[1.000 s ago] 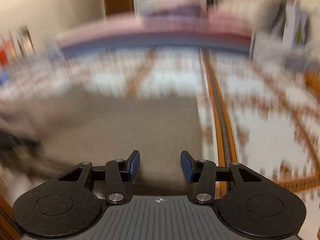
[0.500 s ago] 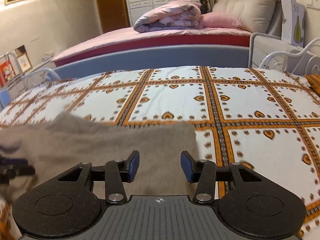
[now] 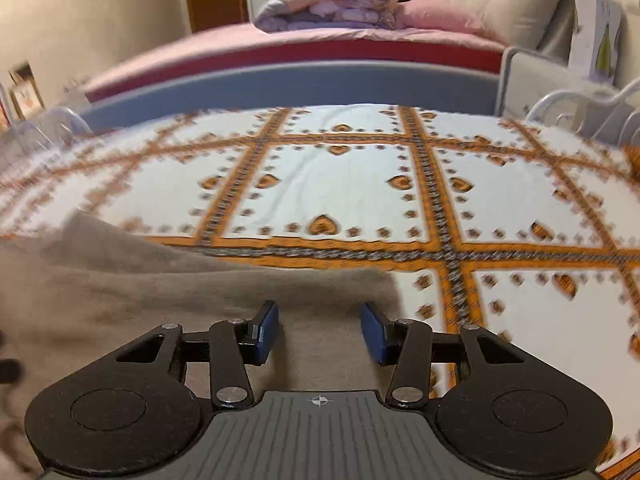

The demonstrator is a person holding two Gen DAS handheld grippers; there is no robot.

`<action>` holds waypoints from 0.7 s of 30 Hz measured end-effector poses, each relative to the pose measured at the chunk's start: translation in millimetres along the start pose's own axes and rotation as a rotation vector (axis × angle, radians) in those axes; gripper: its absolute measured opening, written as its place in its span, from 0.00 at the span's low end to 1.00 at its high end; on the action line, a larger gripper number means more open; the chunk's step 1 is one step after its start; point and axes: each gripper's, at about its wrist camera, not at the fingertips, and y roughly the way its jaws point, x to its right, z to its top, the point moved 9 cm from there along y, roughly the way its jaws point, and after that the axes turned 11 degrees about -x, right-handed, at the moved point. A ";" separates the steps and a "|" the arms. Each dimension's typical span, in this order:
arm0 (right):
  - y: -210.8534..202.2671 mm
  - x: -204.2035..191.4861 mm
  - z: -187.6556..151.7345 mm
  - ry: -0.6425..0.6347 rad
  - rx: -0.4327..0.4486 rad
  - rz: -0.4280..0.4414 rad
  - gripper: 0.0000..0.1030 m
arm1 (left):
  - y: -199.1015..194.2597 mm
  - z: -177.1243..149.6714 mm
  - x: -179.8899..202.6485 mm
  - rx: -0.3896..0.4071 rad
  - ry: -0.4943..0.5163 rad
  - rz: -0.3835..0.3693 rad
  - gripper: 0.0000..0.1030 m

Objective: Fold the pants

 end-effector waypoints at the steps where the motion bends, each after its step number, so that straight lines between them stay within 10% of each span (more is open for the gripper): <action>1: -2.9 -0.8 -3.9 0.010 0.001 0.009 0.46 | -0.5 -0.8 -0.5 0.000 0.002 0.003 0.65; 21: -34.8 -34.7 -49.5 -0.055 -0.018 0.016 0.46 | -1.4 -14.1 -23.5 -0.033 -0.041 0.090 0.61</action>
